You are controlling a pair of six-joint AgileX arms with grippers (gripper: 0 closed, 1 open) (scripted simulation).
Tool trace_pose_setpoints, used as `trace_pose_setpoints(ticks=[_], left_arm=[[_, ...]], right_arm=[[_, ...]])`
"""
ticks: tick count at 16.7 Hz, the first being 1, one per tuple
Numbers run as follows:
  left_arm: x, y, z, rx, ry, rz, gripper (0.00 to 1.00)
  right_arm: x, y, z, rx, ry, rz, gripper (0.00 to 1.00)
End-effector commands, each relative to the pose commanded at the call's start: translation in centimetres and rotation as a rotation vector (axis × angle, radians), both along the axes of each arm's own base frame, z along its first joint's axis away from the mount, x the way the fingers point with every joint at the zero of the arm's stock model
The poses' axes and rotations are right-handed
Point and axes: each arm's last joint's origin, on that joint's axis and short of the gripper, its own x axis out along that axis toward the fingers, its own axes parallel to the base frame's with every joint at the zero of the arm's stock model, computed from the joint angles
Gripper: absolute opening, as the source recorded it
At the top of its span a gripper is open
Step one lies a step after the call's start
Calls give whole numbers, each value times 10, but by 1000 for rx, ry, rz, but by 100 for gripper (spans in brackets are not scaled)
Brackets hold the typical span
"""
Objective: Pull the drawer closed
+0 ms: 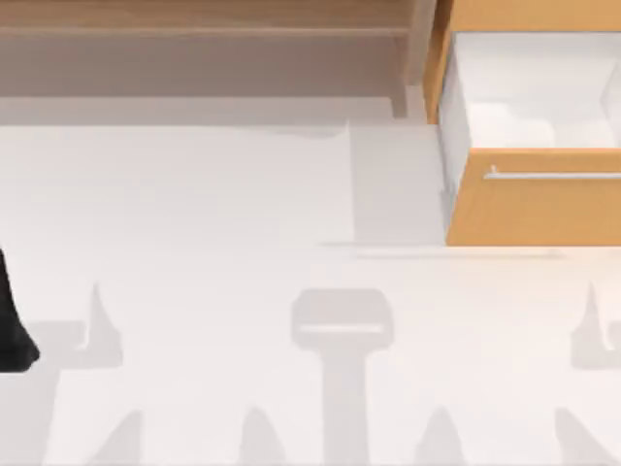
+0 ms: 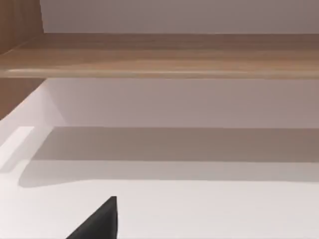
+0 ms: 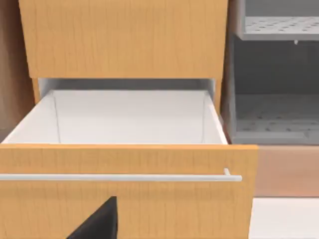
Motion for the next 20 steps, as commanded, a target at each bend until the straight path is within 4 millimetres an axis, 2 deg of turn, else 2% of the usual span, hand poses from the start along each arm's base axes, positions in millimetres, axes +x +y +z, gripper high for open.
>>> trace_pose_setpoints(ticks=[4,7,10,13,16,20], left_arm=[[0,0,0,0,0,0,100],[0,0,0,0,0,0,100],[0,0,0,0,0,0,100],[0,0,0,0,0,0,100],[0,0,0,0,0,0,100],[0,0,0,0,0,0,100]], right_arm=[[1,-2,7,-2,-15,-2,100],[7,-11,26,-10,-53,-8,100],[23,-27,46,-18,-57,-5,100],[47,-55,57,-12,-24,-3,100],[68,-90,58,3,3,-1,100],[80,-131,54,5,6,1,100]])
